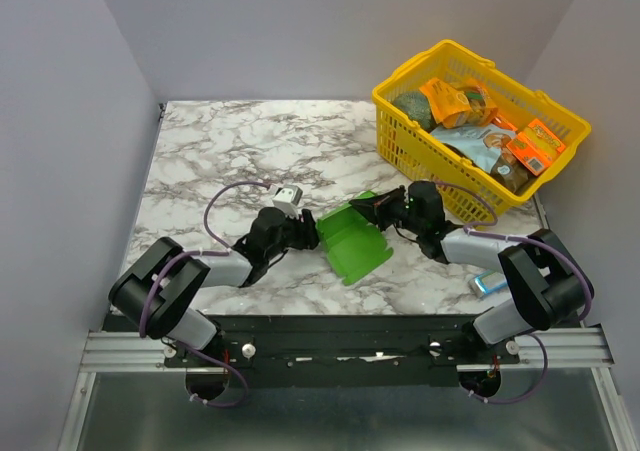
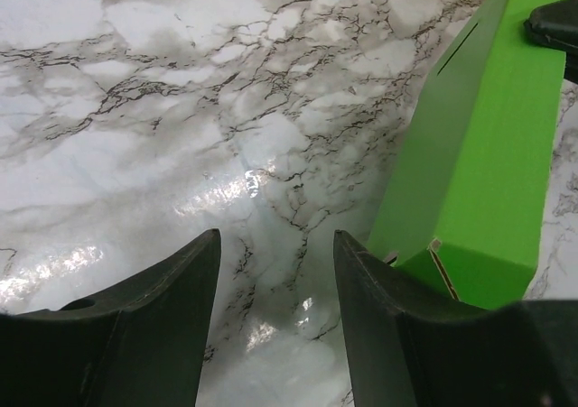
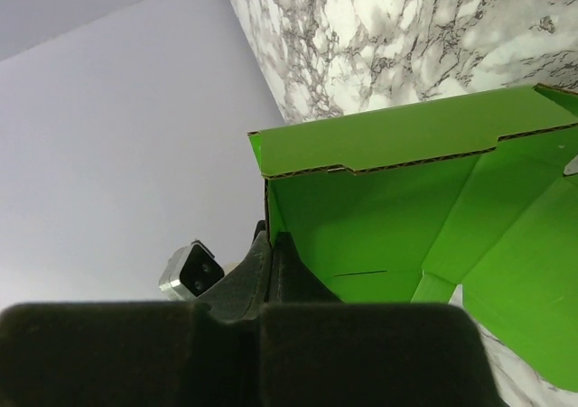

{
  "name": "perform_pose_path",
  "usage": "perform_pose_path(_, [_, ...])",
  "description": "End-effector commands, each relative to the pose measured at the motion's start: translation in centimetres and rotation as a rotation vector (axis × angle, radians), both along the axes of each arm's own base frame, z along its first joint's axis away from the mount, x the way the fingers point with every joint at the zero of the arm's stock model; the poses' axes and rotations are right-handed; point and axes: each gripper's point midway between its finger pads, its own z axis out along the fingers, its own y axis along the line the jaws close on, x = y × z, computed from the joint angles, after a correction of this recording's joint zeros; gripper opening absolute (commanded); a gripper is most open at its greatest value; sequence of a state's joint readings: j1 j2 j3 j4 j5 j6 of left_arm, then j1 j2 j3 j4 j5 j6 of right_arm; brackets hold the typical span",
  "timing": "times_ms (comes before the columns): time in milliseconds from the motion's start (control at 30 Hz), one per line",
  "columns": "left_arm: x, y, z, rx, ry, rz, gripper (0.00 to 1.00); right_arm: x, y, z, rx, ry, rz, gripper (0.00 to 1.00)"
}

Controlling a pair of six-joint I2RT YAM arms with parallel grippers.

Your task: Fold the paper box

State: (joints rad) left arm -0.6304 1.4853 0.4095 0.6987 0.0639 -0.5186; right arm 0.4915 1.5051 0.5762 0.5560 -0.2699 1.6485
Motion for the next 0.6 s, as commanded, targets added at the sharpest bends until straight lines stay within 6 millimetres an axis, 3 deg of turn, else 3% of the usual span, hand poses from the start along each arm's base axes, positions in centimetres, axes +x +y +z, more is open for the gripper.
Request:
perform_pose_path(0, [0.2, -1.1, 1.9, -0.033, -0.069, -0.021, 0.64, 0.1, -0.1, 0.3, 0.002, -0.005, -0.012, 0.0])
perform_pose_path(267, [-1.2, 0.7, 3.4, -0.024, -0.172, -0.024, 0.72, 0.2, -0.2, 0.0, -0.025, -0.017, -0.012, 0.0])
perform_pose_path(567, [-2.3, 0.3, 2.0, 0.003, -0.204, -0.106, 0.74, 0.0, -0.7, -1.0, -0.079, -0.112, -0.006, 0.0])
